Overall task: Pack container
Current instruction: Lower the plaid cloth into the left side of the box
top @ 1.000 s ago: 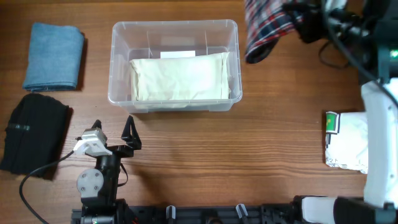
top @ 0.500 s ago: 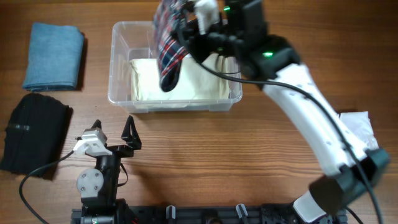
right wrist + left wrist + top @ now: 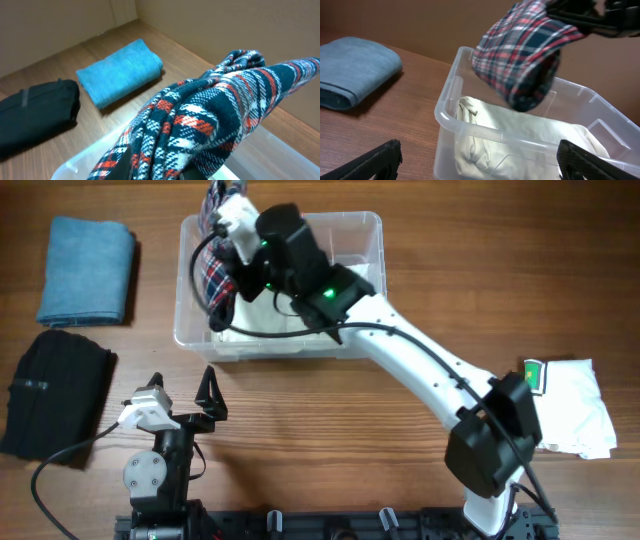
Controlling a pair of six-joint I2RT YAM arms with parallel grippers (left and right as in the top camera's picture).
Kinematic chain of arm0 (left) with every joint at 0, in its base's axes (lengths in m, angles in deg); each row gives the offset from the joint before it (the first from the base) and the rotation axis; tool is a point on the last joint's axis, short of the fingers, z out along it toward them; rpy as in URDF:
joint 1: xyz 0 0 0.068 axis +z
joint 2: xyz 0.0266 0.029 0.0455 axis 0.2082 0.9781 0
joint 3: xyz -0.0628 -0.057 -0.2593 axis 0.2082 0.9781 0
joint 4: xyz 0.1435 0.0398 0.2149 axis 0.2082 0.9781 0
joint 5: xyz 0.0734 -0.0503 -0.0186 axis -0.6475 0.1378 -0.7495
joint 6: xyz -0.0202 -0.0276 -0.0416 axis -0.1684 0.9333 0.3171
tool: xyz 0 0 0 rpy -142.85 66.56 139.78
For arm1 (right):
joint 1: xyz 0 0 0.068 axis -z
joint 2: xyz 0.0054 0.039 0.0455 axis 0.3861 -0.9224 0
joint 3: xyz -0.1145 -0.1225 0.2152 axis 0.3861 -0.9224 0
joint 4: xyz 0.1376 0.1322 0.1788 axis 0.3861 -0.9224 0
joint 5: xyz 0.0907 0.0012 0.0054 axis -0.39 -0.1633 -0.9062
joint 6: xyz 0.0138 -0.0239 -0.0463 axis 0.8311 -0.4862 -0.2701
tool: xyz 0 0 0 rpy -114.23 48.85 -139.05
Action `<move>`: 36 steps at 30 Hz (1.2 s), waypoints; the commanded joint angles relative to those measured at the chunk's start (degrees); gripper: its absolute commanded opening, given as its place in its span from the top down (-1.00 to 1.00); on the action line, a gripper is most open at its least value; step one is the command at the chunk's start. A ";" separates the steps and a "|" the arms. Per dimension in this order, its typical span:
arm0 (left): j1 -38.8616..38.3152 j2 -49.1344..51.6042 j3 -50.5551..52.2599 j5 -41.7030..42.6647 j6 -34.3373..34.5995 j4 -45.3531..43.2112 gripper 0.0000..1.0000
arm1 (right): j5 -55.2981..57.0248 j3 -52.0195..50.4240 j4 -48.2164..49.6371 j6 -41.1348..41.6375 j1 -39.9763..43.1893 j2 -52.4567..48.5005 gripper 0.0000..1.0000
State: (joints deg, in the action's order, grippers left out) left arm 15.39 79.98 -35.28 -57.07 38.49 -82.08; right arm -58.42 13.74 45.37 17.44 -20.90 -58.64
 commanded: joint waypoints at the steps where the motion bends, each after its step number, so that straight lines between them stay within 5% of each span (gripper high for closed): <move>1: -0.28 -0.42 0.44 -0.35 -0.09 0.04 -0.99 | 5.84 0.79 2.27 2.54 -1.95 -1.90 0.91; 16: -0.28 -0.42 0.44 -0.35 -0.09 0.04 -0.99 | 5.79 0.79 2.54 9.05 -3.19 -10.12 0.91; 19: -0.28 -0.42 0.44 -0.35 -0.09 0.04 -1.00 | 5.77 0.79 0.70 9.07 -3.30 -10.08 -0.15; 21: -0.28 -0.42 0.44 -0.35 -0.09 0.04 -0.99 | 5.77 0.79 0.44 9.05 -3.32 -9.55 -0.52; 24: -0.28 -0.42 0.44 -0.35 -0.09 0.04 -1.00 | 5.77 0.79 -1.01 9.05 -3.58 -6.95 -0.82; 33: -0.28 -0.42 0.44 -0.35 -0.09 0.04 -1.00 | 12.55 0.79 -9.25 8.74 -3.78 6.32 -0.99; 36: -0.28 -0.42 0.44 -0.35 -0.09 0.04 -0.99 | 15.65 0.79 -10.80 5.64 -3.65 4.52 -0.64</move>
State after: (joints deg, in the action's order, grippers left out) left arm 15.39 79.98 -35.28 -57.07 38.49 -82.08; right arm -46.92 14.14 35.38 24.63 -24.51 -52.06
